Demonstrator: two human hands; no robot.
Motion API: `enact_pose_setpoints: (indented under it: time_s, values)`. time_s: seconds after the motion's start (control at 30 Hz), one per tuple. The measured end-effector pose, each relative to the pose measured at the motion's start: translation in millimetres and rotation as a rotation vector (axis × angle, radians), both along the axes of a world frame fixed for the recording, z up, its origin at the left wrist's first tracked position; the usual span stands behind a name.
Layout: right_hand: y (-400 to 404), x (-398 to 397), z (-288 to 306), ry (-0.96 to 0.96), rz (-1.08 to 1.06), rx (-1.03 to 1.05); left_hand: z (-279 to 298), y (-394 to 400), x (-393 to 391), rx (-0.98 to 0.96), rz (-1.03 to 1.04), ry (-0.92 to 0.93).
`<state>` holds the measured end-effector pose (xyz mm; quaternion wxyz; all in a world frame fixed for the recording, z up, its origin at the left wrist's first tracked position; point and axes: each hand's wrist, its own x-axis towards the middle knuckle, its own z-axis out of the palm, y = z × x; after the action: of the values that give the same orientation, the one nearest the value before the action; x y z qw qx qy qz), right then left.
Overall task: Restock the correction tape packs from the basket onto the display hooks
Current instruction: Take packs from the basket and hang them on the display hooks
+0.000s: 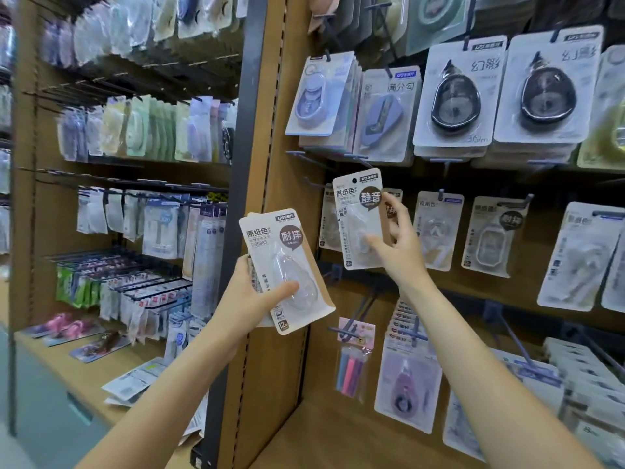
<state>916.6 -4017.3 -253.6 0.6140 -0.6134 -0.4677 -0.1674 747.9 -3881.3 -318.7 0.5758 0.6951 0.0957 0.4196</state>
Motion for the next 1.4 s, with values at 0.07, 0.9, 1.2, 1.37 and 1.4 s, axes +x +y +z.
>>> enact_pose_setpoints:
  time_s: [0.07,0.9,1.2,1.37,1.4]
  values:
    - [2,1,-5,0.015,-0.003,0.016,-2,2,0,-0.001,-0.002,-0.003]
    - [-6,-46,-35,0.491,0.243,-0.249,0,5,1,-0.193,-0.222,-0.083]
    - [11,-48,-38,0.376,0.424,-0.318,10,1,-1,-0.267,-0.246,-0.195]
    - [0,3,-8,0.241,-0.024,-0.248,8,7,-1,-0.247,-0.191,-0.182]
    - [3,21,-3,0.272,-0.216,-0.161,8,8,0,-0.25,-0.173,-0.185]
